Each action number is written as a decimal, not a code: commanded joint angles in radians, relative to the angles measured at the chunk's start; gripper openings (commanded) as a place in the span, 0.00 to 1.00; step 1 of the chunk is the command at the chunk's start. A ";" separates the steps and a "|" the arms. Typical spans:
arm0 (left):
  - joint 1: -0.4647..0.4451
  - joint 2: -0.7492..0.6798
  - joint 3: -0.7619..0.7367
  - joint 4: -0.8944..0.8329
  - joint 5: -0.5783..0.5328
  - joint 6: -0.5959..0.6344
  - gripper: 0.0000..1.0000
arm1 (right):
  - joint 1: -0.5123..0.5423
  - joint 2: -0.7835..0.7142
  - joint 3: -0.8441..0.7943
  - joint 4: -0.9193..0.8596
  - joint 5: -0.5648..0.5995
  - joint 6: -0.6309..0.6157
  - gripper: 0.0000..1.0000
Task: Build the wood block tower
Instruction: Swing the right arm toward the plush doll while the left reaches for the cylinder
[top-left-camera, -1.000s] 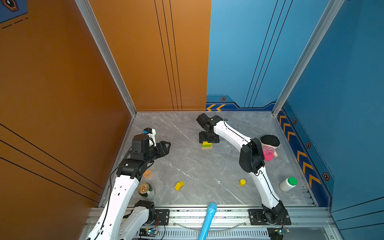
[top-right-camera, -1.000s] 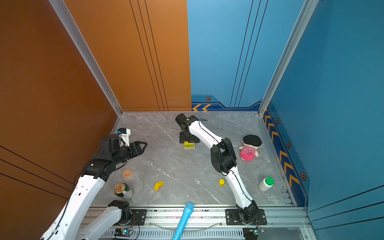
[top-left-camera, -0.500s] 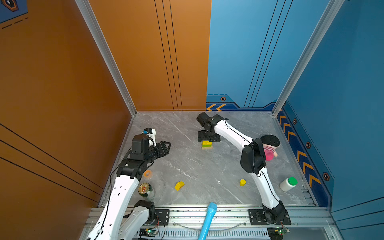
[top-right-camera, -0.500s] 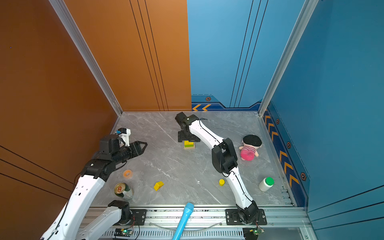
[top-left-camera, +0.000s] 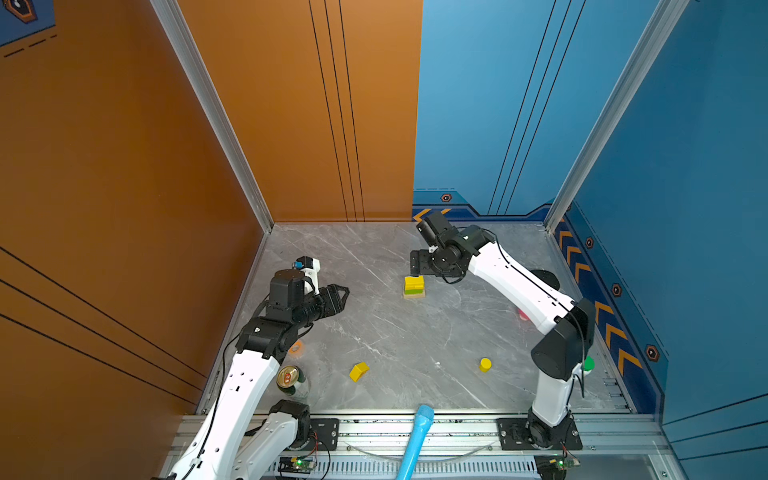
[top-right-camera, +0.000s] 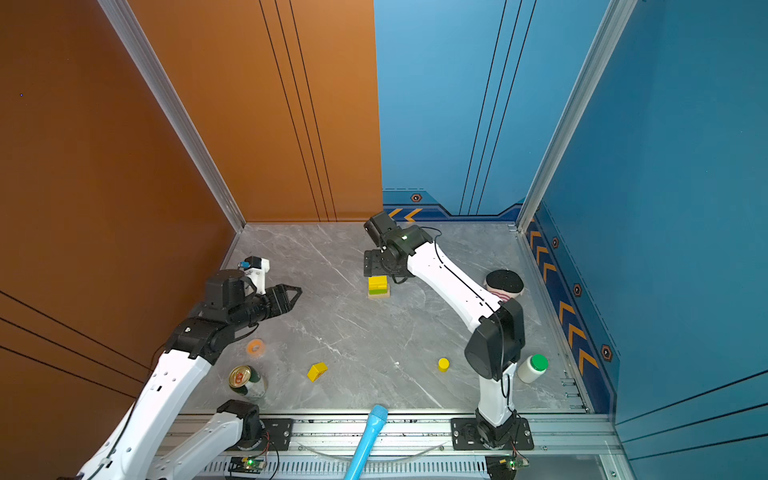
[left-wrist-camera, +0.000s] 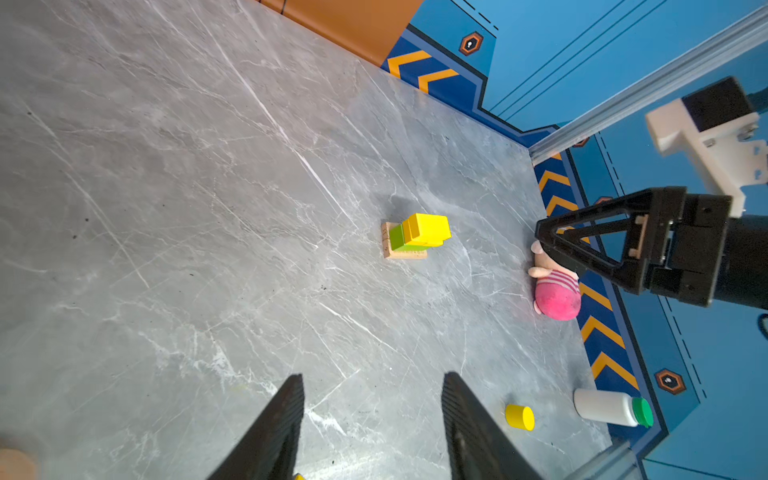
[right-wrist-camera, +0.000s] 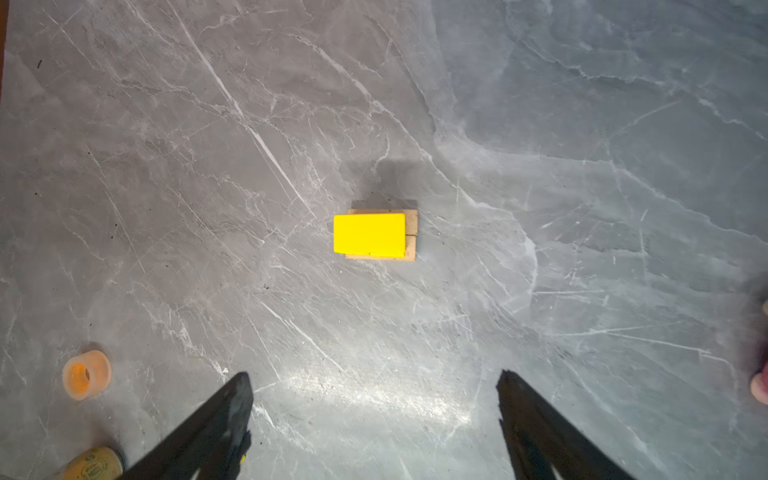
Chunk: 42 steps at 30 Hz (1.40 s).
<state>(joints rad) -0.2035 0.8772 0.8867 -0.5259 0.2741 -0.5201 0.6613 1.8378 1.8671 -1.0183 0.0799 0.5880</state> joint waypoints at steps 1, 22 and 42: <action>-0.037 -0.005 0.012 0.012 -0.010 -0.006 0.55 | -0.025 -0.096 -0.129 0.089 -0.008 -0.009 0.92; -0.474 0.304 0.298 -0.073 -0.209 0.100 0.56 | -0.258 -0.578 -0.703 0.386 -0.147 0.053 0.56; -0.808 0.926 0.925 -0.343 -0.253 0.303 0.63 | -0.564 -0.867 -0.894 0.348 -0.245 0.039 0.62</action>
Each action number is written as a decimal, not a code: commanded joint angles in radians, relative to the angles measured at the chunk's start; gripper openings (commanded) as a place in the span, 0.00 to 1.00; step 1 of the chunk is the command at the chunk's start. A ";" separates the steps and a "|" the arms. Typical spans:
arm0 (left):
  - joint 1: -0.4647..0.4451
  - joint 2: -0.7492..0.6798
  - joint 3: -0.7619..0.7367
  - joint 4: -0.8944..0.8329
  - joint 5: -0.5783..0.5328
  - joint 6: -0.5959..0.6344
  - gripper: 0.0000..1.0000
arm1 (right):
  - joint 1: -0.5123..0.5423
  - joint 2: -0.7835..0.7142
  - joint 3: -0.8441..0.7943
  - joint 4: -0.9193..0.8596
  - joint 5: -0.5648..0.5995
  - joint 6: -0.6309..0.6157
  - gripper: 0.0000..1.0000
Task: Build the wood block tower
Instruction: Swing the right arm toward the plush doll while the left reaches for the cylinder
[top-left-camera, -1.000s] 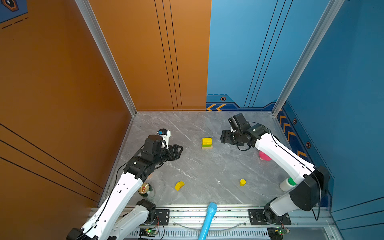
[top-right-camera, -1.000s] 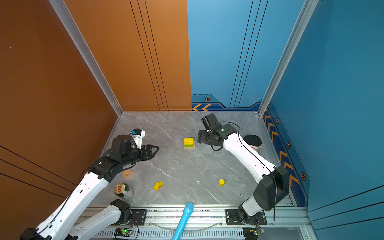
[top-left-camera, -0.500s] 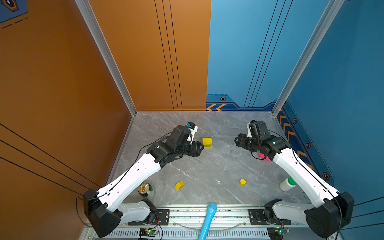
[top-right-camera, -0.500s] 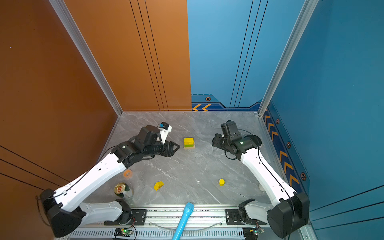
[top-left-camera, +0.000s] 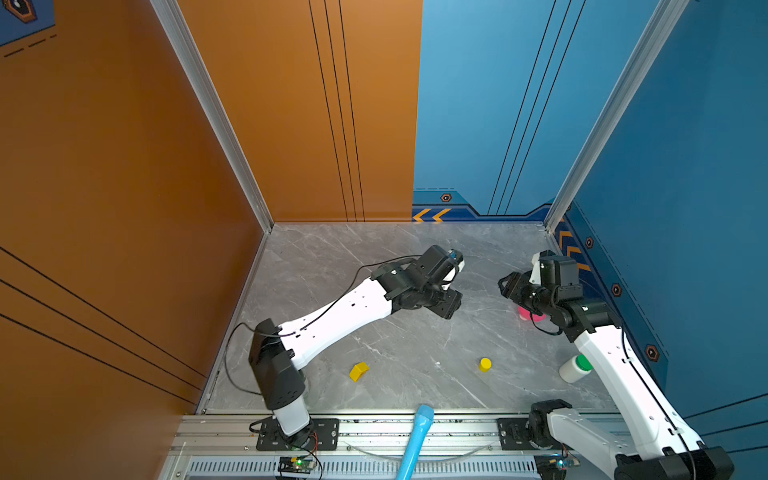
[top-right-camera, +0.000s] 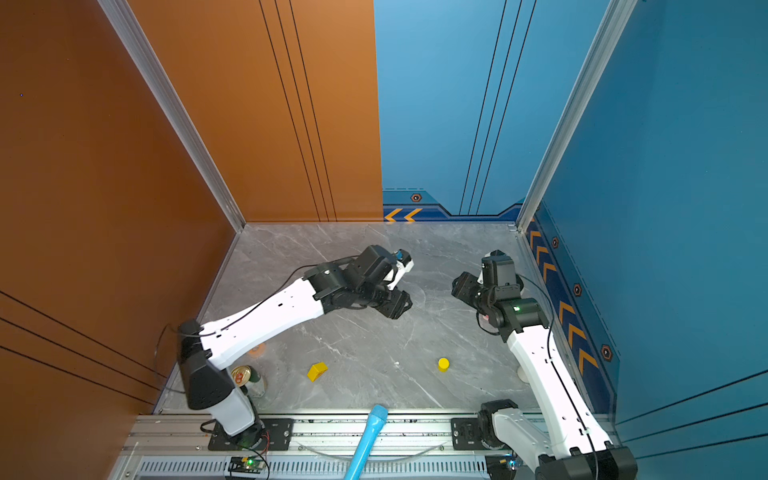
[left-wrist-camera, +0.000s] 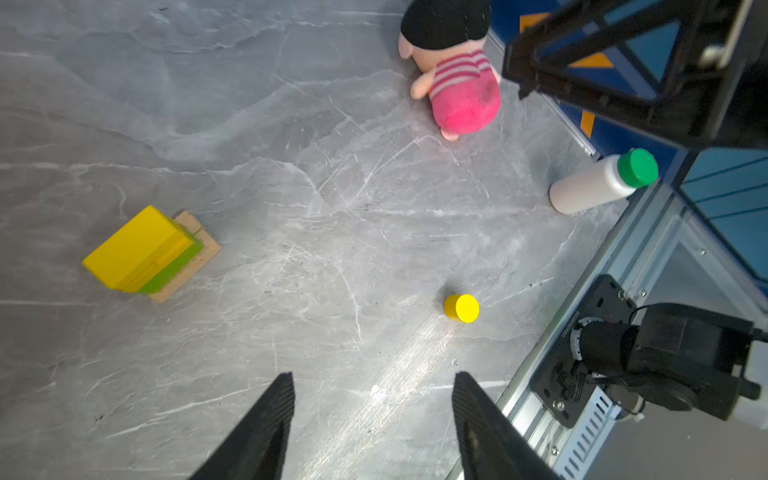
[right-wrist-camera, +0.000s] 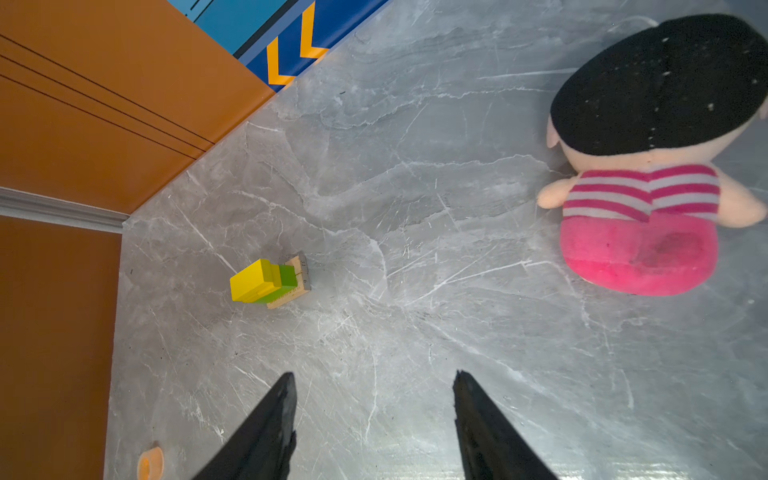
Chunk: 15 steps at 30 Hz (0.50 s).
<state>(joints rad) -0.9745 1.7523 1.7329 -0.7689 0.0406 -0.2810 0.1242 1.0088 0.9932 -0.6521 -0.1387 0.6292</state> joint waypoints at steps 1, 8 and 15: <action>-0.050 0.080 0.111 -0.118 -0.016 0.075 0.64 | -0.042 -0.050 -0.026 -0.020 -0.032 -0.002 0.62; -0.106 0.232 0.266 -0.222 0.007 0.112 0.68 | -0.125 -0.110 -0.048 -0.052 -0.058 -0.008 0.62; -0.146 0.326 0.325 -0.274 0.017 0.130 0.69 | -0.182 -0.148 -0.061 -0.069 -0.071 -0.011 0.62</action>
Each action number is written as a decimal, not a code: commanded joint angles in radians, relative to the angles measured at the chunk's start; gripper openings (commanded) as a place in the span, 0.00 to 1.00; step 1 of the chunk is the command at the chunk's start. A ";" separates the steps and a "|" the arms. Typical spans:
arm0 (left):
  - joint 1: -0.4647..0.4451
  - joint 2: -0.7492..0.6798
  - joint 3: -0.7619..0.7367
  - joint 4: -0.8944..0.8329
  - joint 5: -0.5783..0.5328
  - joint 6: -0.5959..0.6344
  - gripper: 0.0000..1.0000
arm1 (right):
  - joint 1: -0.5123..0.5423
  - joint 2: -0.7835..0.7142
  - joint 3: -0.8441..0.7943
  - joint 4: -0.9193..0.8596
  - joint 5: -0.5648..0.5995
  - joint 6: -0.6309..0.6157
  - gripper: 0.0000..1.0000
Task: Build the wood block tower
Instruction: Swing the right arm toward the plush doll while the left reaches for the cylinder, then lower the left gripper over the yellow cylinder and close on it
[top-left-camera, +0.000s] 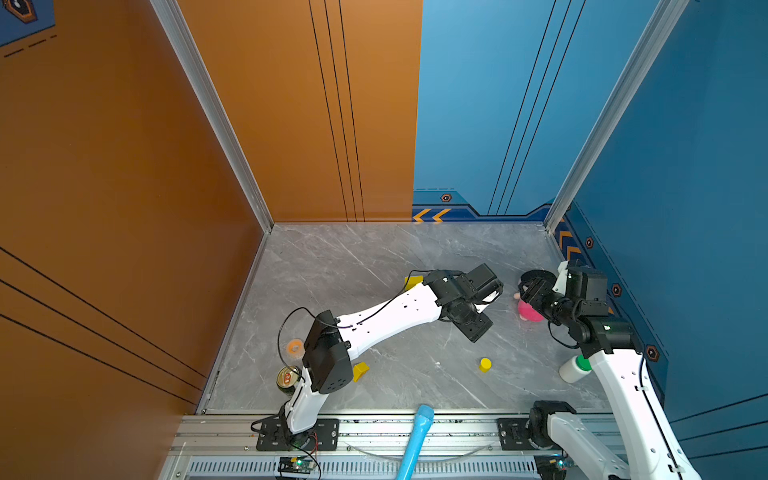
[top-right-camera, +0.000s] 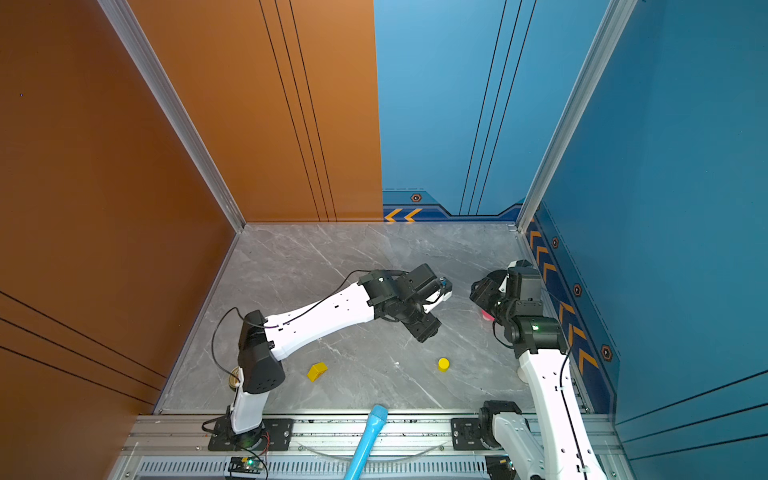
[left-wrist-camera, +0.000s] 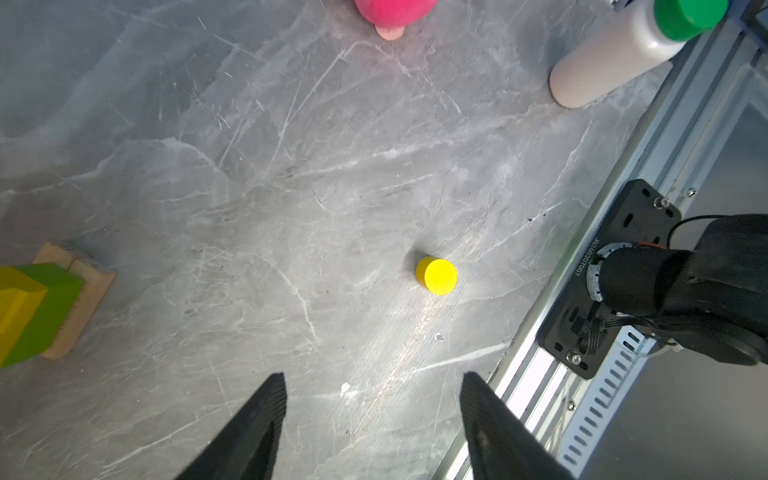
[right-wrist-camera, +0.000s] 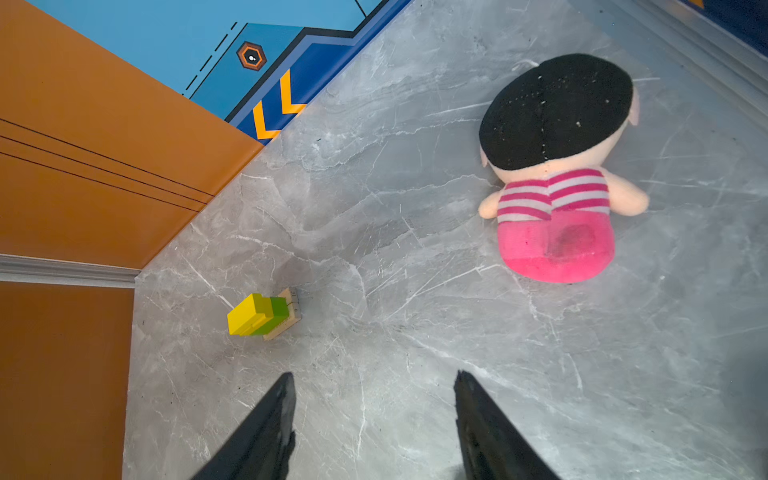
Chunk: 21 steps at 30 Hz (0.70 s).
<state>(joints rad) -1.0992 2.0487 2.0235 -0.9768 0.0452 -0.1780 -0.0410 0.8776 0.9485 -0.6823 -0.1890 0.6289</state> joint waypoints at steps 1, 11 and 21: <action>-0.026 0.043 0.040 -0.072 0.009 0.029 0.70 | -0.023 -0.021 -0.019 -0.040 -0.021 -0.010 0.62; -0.089 0.183 0.122 -0.127 -0.022 0.056 0.73 | -0.065 -0.059 -0.027 -0.059 -0.033 -0.018 0.63; -0.140 0.273 0.186 -0.134 -0.090 0.068 0.74 | -0.117 -0.104 -0.048 -0.076 -0.073 -0.038 0.63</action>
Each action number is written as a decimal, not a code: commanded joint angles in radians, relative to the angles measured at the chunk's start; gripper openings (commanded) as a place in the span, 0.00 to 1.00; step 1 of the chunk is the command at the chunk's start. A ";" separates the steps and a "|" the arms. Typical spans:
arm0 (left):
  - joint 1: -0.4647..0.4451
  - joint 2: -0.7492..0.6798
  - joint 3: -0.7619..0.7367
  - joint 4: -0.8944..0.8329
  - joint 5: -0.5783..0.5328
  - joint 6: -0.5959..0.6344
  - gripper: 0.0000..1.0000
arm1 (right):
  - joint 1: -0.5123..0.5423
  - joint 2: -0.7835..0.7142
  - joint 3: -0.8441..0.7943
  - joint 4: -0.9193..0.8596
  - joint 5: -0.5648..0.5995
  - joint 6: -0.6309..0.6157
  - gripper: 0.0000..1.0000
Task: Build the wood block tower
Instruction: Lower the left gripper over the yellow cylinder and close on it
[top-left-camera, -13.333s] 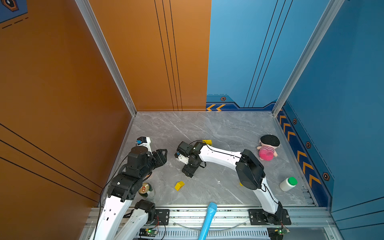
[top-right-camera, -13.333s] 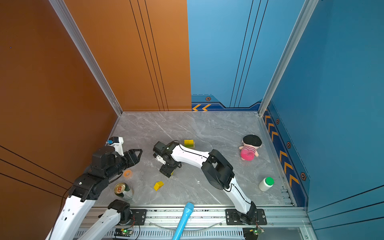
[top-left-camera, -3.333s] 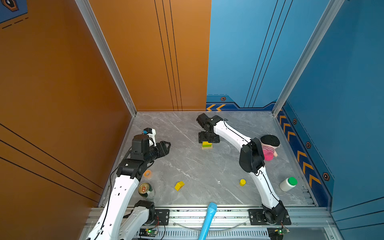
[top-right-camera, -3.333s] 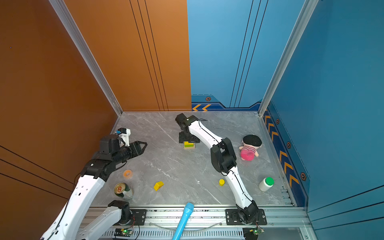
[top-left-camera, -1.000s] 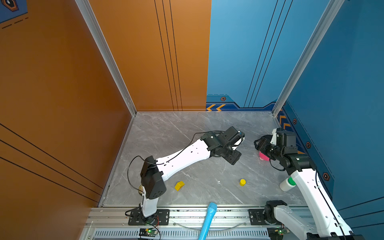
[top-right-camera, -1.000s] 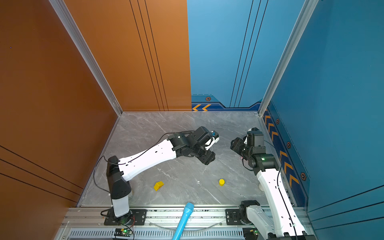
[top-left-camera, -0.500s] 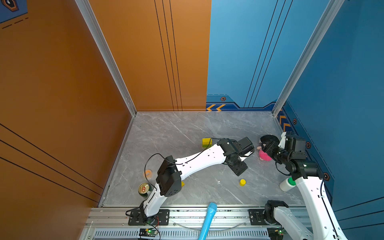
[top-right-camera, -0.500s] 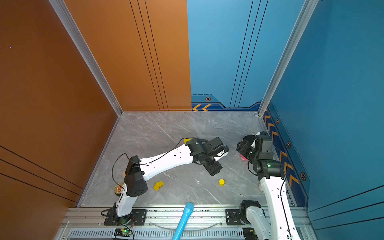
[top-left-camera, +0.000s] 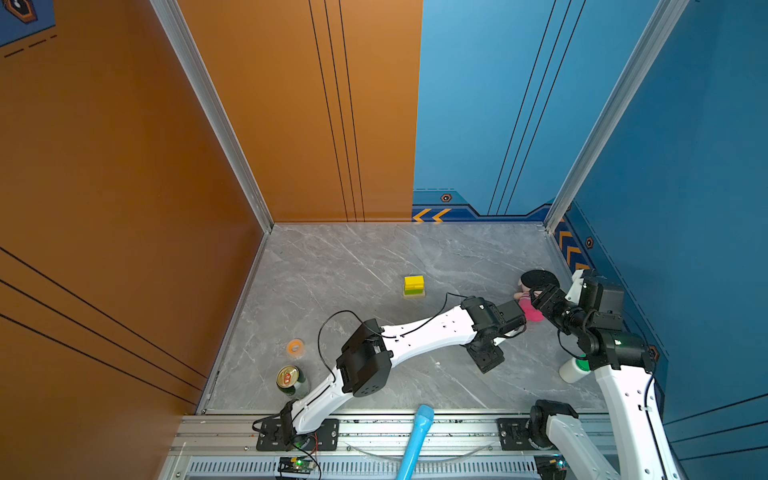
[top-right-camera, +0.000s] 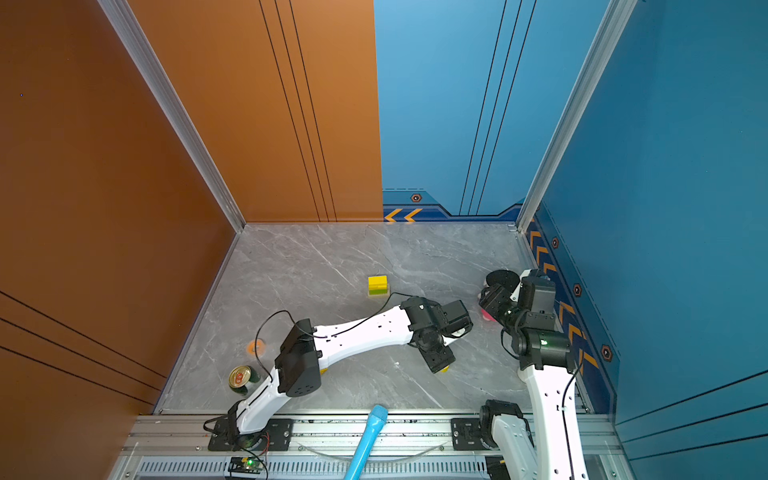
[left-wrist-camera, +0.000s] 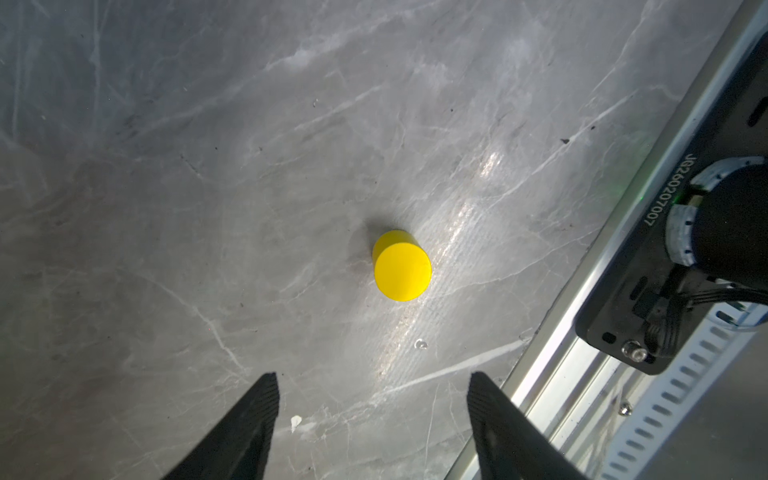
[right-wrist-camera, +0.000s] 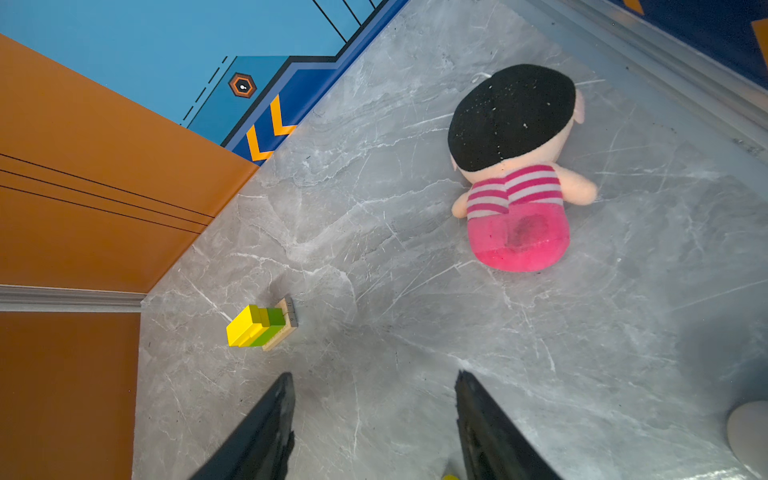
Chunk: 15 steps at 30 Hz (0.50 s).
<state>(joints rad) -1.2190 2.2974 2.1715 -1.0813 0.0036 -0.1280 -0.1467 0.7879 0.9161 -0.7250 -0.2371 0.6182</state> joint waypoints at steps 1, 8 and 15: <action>-0.023 0.031 0.045 -0.031 -0.057 0.017 0.74 | -0.014 -0.016 -0.017 -0.034 -0.028 -0.030 0.63; -0.031 0.066 0.075 -0.034 -0.073 0.007 0.74 | -0.021 -0.018 -0.019 -0.039 -0.032 -0.046 0.63; -0.042 0.116 0.122 -0.033 -0.079 0.004 0.73 | -0.029 -0.026 -0.022 -0.043 -0.030 -0.057 0.63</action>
<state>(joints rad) -1.2449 2.3802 2.2543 -1.0931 -0.0528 -0.1276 -0.1661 0.7780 0.9058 -0.7326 -0.2592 0.5896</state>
